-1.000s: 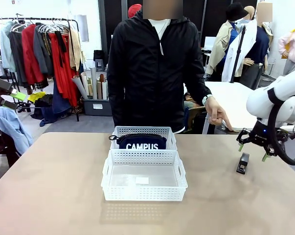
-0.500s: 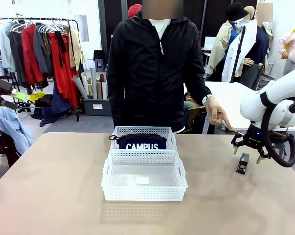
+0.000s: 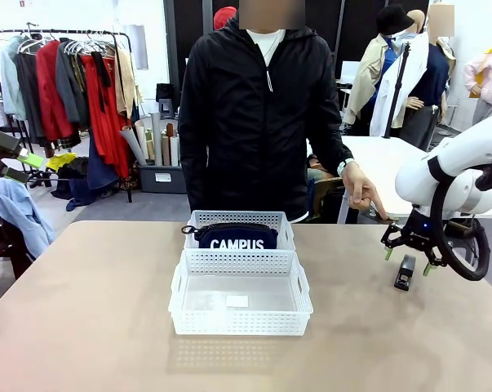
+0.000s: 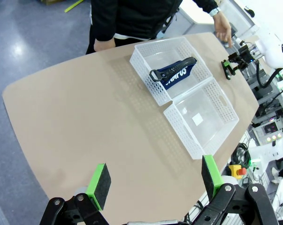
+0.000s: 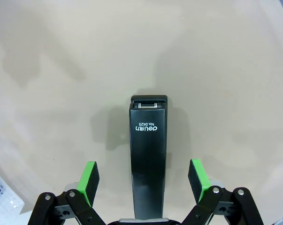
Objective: Distribute items into two baskets.
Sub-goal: Pick up the Stapler that the person points to.
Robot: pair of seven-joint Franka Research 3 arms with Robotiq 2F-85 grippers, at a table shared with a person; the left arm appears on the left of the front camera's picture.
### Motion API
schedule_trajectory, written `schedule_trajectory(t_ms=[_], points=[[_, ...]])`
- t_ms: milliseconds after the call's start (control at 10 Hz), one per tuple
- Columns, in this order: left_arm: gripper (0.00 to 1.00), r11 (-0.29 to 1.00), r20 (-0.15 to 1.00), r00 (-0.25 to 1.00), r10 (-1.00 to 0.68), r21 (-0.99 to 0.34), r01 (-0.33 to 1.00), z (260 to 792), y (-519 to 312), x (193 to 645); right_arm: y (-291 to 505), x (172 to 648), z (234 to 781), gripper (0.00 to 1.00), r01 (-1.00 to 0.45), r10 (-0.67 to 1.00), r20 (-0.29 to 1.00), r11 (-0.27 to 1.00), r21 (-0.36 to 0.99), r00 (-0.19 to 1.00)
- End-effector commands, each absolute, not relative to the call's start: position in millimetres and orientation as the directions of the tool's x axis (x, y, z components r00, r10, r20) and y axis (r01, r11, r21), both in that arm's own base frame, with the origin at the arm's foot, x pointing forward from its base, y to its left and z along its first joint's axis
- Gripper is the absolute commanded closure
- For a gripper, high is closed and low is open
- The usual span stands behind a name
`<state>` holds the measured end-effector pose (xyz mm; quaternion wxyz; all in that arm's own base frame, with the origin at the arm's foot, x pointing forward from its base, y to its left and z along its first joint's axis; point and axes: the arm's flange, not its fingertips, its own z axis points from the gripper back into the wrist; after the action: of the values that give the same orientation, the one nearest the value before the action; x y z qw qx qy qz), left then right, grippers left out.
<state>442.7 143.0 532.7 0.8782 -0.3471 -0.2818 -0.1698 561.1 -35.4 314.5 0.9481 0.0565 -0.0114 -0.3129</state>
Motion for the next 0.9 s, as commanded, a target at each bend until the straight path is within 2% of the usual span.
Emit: schedule_trajectory(t_ms=[0, 500, 800], points=[[0.0, 0.696, 0.612, 0.785, -0.089, -0.526, 0.489, 533.8, 142.1, 443.5, -33.1, 566.6, 316.9, 0.0, 0.61, -0.611, -0.024, 0.784, 0.12, 0.791], [0.0, 0.696, 0.612, 0.785, -0.089, -0.526, 0.489, 533.8, 142.1, 443.5, -39.1, 564.5, 318.2, 0.0, 0.582, -0.579, -0.064, 0.801, 0.138, 0.812], [0.0, 0.696, 0.612, 0.785, -0.089, -0.526, 0.489, 533.8, 142.1, 443.5, -37.9, 560.2, 313.5, 0.0, 0.601, -0.602, -0.027, 0.791, 0.115, 0.798]])
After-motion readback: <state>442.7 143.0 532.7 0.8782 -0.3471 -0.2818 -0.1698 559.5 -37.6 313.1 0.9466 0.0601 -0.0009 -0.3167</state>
